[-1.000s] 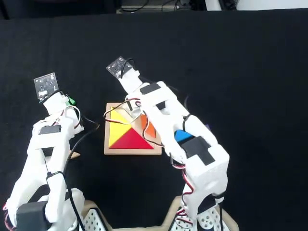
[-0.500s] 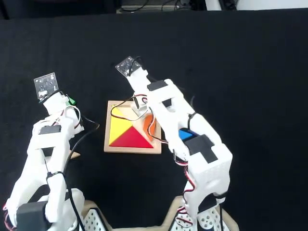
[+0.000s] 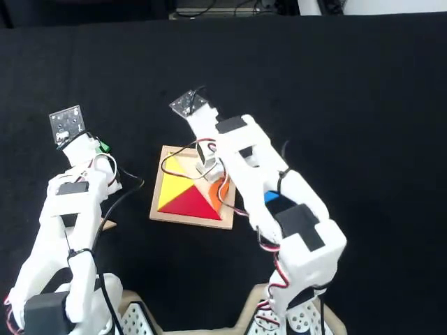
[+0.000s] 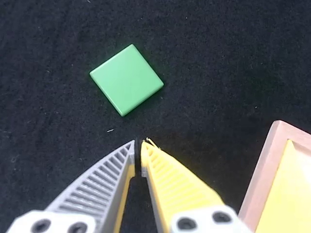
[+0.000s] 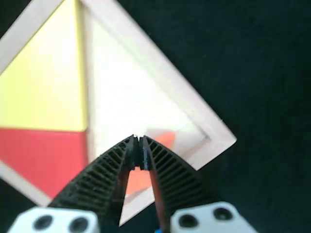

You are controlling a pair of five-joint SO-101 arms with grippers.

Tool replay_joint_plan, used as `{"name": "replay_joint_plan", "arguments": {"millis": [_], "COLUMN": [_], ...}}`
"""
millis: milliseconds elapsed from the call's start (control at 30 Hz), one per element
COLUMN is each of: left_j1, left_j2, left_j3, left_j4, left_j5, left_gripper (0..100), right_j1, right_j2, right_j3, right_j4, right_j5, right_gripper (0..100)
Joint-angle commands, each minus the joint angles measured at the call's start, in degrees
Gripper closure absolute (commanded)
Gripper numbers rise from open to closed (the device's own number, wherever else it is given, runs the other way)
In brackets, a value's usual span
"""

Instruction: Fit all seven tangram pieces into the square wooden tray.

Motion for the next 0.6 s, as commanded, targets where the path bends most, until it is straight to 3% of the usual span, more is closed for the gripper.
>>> {"name": "replay_joint_plan", "arguments": {"millis": [0, 300, 400, 567], "left_j1": [0.57, 0.57, 0.57, 0.57], "left_j2": [-0.18, -0.18, -0.18, -0.18], "left_j3": [-2.07, -2.15, -2.15, -2.15], "left_j4": [-0.62, -0.62, -0.62, -0.62], "left_j5": [-0.26, -0.26, -0.26, -0.26], "left_gripper": [97, 97, 97, 97], "right_j1": [-4.13, -5.10, -2.46, 4.66], "right_j2": [-3.38, -5.49, -10.42, -15.87], "right_j3": [1.98, 1.54, 1.27, 7.52], "right_j4": [0.35, 7.38, 8.26, -4.40], "right_j5": [2.99, 6.95, 6.59, 2.20], "right_gripper": [98.8, 98.8, 98.8, 98.8]}}
